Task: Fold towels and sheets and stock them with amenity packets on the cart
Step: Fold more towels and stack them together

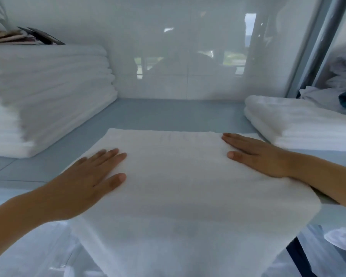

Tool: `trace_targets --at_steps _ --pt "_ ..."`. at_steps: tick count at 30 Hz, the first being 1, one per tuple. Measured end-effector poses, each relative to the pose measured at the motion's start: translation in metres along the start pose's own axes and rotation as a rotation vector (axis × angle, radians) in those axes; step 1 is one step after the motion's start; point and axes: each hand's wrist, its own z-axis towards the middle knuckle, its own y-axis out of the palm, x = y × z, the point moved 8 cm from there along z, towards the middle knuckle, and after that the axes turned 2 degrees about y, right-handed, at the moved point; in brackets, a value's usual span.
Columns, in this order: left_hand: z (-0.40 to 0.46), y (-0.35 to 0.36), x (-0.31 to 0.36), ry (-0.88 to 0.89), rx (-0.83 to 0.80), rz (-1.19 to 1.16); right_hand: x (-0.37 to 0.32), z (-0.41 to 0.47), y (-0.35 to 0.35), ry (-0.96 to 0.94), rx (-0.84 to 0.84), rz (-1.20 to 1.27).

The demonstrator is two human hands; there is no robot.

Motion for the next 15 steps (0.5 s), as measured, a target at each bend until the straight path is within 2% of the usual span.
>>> trace_targets --at_steps 4,10,15 --pt "-0.010 0.006 -0.002 0.001 -0.089 -0.021 -0.001 -0.003 0.001 -0.003 -0.016 -0.023" --pt "0.053 -0.003 -0.013 -0.078 -0.111 -0.002 0.006 0.055 -0.011 0.019 -0.053 -0.057" --pt "0.121 -0.010 -0.034 -0.111 -0.088 0.022 0.014 0.115 -0.041 0.078 0.073 -0.382"
